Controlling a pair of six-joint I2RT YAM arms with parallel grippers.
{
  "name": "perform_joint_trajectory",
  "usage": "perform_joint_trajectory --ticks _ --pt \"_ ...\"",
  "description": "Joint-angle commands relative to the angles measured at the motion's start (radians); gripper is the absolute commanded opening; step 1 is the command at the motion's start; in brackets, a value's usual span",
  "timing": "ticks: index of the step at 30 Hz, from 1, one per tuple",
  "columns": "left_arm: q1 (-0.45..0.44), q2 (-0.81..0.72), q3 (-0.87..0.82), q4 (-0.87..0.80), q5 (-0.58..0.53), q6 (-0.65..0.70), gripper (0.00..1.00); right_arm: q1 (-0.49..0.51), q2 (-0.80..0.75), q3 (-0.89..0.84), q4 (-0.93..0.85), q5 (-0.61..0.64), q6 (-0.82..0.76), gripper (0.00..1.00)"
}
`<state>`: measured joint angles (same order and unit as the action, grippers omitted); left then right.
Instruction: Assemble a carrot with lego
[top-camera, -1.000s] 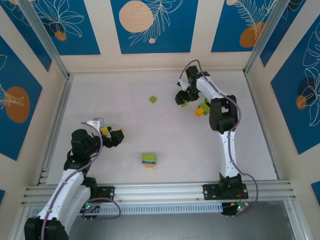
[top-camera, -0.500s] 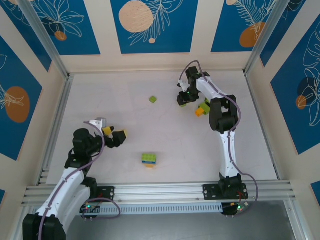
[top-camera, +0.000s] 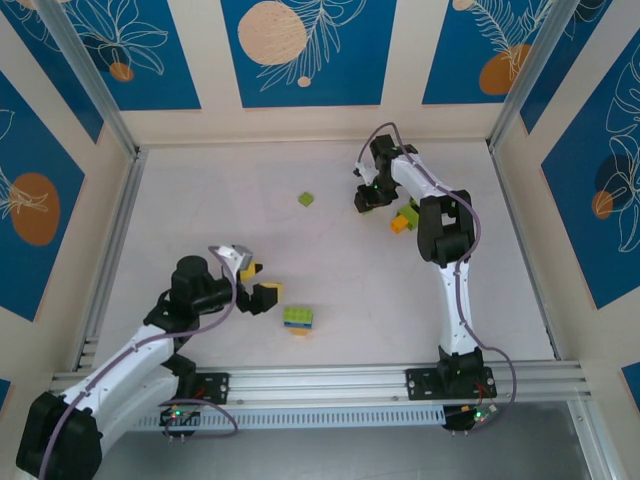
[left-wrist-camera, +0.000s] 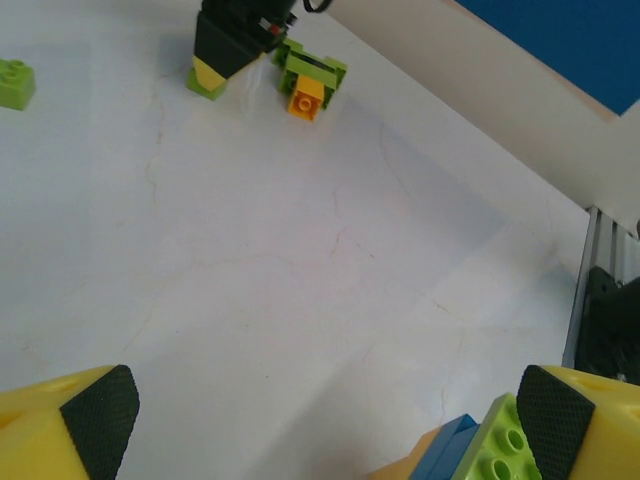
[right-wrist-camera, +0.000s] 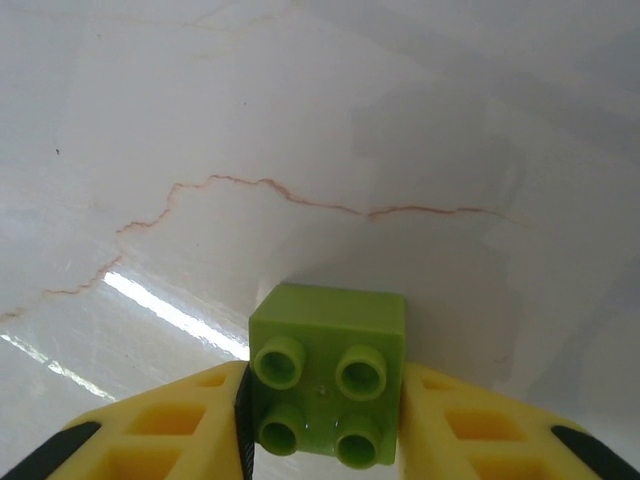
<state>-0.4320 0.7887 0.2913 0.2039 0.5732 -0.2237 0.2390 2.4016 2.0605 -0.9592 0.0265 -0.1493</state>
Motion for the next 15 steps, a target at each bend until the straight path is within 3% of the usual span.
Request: perform_joint_trajectory --ticks 1,10,15 --pt "-0.045 0.011 0.028 0.045 0.038 0.066 1.00 0.012 0.027 0.015 -0.024 -0.001 0.004 0.35" --pt "-0.190 0.052 -0.033 0.172 0.094 0.184 1.00 0.038 -0.013 0.007 -0.025 -0.013 0.041 0.32" --pt "-0.348 0.016 -0.054 0.118 -0.035 0.243 1.00 0.045 -0.060 -0.060 0.002 -0.033 0.058 0.31"
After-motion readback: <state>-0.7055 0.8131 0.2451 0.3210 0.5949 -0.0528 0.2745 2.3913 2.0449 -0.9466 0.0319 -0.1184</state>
